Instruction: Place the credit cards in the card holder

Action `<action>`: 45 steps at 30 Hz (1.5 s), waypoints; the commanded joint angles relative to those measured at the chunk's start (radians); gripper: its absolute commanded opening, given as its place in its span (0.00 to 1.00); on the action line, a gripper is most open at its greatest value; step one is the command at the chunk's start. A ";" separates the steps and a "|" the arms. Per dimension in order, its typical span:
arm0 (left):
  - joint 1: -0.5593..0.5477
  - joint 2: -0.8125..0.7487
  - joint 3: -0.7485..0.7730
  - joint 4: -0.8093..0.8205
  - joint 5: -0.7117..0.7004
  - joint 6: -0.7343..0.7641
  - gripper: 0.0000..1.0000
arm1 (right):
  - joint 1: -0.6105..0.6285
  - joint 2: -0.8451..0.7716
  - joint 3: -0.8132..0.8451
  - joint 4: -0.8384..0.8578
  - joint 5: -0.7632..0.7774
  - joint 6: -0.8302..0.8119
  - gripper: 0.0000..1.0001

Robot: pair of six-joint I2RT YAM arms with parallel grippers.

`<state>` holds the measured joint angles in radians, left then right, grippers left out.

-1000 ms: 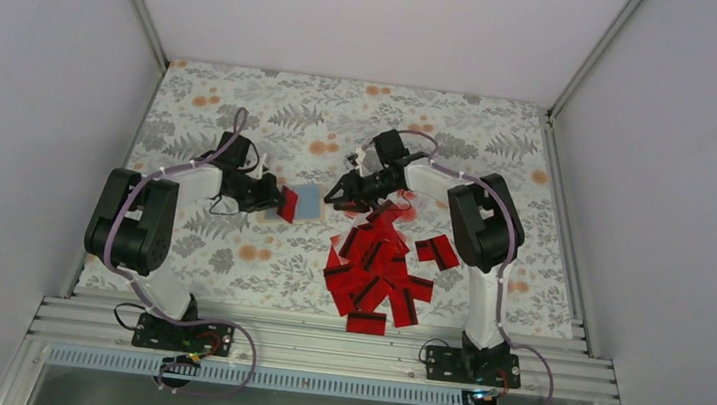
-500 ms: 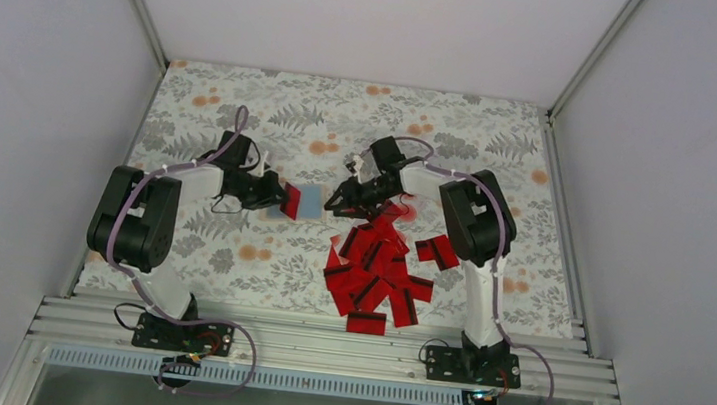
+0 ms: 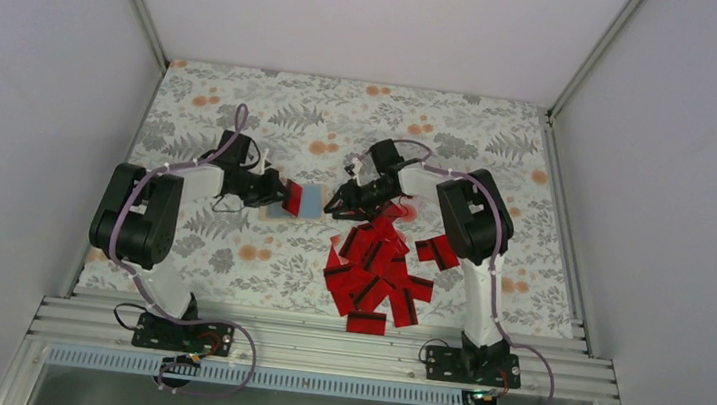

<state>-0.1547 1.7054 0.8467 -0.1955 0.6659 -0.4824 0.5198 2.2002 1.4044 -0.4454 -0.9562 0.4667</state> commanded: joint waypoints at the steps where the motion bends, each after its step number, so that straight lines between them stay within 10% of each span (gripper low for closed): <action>1: 0.006 0.020 -0.012 0.059 0.025 0.007 0.02 | 0.011 0.033 0.010 0.001 -0.012 -0.022 0.38; 45: -0.003 0.035 -0.161 0.340 0.079 -0.133 0.02 | 0.013 0.097 0.050 -0.010 -0.057 -0.032 0.20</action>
<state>-0.1524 1.7432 0.7055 0.1200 0.7456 -0.5850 0.5201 2.2589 1.4380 -0.4511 -1.0256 0.4500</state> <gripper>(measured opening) 0.028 0.203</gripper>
